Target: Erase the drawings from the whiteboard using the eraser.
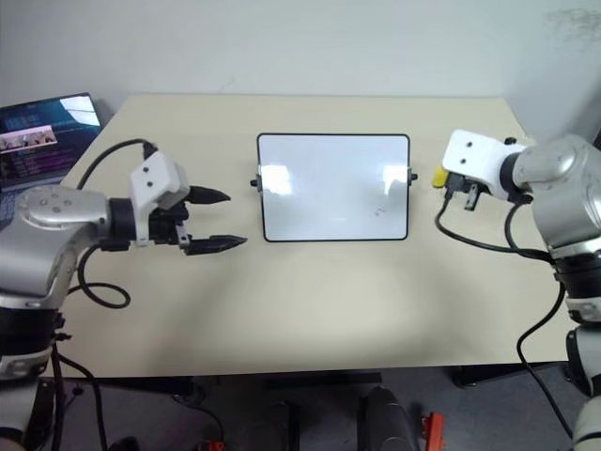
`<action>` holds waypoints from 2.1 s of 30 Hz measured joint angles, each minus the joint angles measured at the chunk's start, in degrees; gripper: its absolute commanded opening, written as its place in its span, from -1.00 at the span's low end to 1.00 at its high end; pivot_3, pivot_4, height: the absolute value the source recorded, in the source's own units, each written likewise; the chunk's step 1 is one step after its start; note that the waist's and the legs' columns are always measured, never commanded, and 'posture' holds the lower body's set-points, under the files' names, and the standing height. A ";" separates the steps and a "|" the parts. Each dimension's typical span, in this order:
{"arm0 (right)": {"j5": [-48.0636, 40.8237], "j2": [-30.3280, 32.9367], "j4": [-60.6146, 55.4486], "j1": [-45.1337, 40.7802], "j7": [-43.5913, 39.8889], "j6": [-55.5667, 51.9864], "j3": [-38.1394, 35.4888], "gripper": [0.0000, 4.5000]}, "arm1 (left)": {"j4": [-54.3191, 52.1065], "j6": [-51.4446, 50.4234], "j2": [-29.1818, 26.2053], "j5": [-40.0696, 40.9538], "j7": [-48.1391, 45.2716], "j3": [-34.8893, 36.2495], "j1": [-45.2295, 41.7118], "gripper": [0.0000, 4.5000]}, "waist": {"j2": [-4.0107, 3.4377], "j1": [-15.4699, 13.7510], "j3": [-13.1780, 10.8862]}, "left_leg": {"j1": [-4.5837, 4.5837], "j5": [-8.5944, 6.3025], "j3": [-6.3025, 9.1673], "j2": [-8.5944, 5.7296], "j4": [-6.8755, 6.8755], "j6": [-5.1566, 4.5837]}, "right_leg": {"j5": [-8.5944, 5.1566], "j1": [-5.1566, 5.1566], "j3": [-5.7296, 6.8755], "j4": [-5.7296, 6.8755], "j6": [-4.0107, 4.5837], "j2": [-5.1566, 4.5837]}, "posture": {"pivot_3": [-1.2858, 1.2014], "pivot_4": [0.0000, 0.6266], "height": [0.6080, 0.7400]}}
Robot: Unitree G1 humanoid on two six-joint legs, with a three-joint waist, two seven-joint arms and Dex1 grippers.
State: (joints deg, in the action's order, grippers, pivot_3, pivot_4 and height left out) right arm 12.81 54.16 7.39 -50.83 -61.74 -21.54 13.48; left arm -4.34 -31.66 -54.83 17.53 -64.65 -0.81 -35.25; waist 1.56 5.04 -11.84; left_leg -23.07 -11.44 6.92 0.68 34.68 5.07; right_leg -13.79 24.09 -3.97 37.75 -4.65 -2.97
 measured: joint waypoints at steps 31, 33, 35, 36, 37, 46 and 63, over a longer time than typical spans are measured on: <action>-2.49 -3.07 1.87 -2.05 3.25 2.18 -1.21 -0.76 | 0.31 0.88 0.70 0.25 0.29 0.06 0.23 1.00 | -0.01 -0.24 0.00 | 0.02 0.00 -0.03 0.00 0.03 0.00 | 0.01 -0.02 -0.03 0.03 0.00 0.00 | 0.03 -0.52 1.00; -2.95 -4.15 0.08 -0.99 3.25 1.91 -1.22 -0.76 | 0.31 0.88 0.80 0.19 0.30 0.03 0.17 1.00 | -0.01 -0.12 0.00 | 0.03 0.00 -0.03 0.00 0.03 0.00 | 0.01 -0.01 -0.04 0.04 0.00 0.00 | 0.03 -0.52 1.00; -3.12 -6.87 -1.65 -0.11 4.03 1.22 -1.17 -0.76 | 0.28 0.95 1.48 0.02 0.51 -0.19 0.16 1.00 | -0.01 0.08 0.00 | 0.06 0.00 -0.04 0.00 0.04 0.00 | 0.01 -0.02 -0.05 0.09 0.00 0.00 | 0.03 -0.52 1.00; -3.11 -8.20 -2.01 0.03 4.68 1.03 -1.03 -0.76 | 0.19 0.95 2.03 0.01 0.70 -0.32 0.15 1.00 | -0.01 0.10 0.00 | 0.07 0.00 -0.05 0.00 0.05 0.00 | 0.01 -0.02 -0.06 0.13 0.00 0.00 | 0.03 -0.52 1.00; -2.86 -10.49 -2.37 0.23 6.20 0.95 -0.79 -0.76 | 0.07 0.93 3.23 0.01 1.42 -0.77 0.15 1.00 | -0.01 0.06 0.00 | 0.07 0.00 -0.04 0.00 0.09 0.00 | 0.01 -0.02 -0.05 0.17 0.00 0.00 | 0.03 -0.52 1.00; 4.11 -20.96 2.95 0.65 18.16 1.10 4.51 -0.76 | -2.17 -0.61 9.85 -0.20 3.40 -6.02 0.89 1.00 | 0.02 -0.24 0.01 | 0.04 0.01 0.00 -0.02 0.18 0.01 | 0.19 -0.03 -0.05 0.20 0.25 0.00 | 0.03 -0.52 1.00; 7.95 -28.13 19.09 -1.82 26.77 11.11 5.84 -0.76 | -2.75 -1.68 9.64 -0.53 4.03 -6.18 0.84 1.00 | 0.06 0.23 0.04 | 0.40 0.01 0.00 -0.01 0.20 0.00 | 0.07 -0.37 -0.06 0.22 0.02 0.02 | 0.03 -0.52 1.00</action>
State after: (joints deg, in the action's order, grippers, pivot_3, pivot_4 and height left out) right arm 20.75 26.03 26.48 -52.65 -34.97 -10.44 19.32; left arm -7.09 -33.33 -45.20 17.00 -60.62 -6.99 -34.41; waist 1.62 5.26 -11.80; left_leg -22.67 -11.43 6.92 0.67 34.88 5.08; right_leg -13.72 23.71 -4.03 37.98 -4.63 -2.95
